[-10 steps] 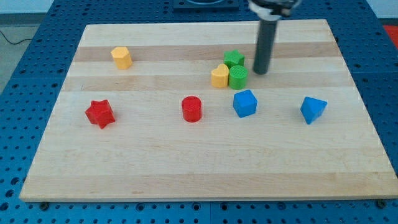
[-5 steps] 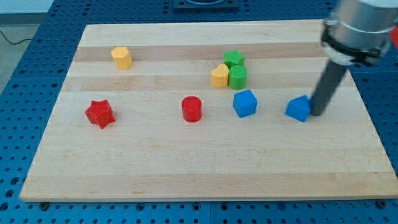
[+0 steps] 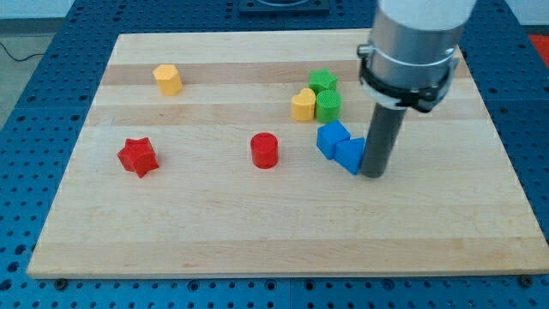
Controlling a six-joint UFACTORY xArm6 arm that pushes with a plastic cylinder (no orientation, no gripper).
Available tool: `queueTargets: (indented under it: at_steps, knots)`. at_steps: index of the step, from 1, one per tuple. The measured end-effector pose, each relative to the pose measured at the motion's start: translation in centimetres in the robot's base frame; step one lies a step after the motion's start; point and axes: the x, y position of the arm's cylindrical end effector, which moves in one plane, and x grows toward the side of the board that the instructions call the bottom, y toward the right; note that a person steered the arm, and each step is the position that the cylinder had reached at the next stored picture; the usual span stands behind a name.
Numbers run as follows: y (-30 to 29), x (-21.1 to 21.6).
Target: Slide the blue triangle towards the center of the board
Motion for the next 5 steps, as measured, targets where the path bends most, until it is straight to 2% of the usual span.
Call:
queueTargets:
  at_steps: [2, 5]
  knots:
    - [-3.2, -4.7]
    - [-9.1, -3.3]
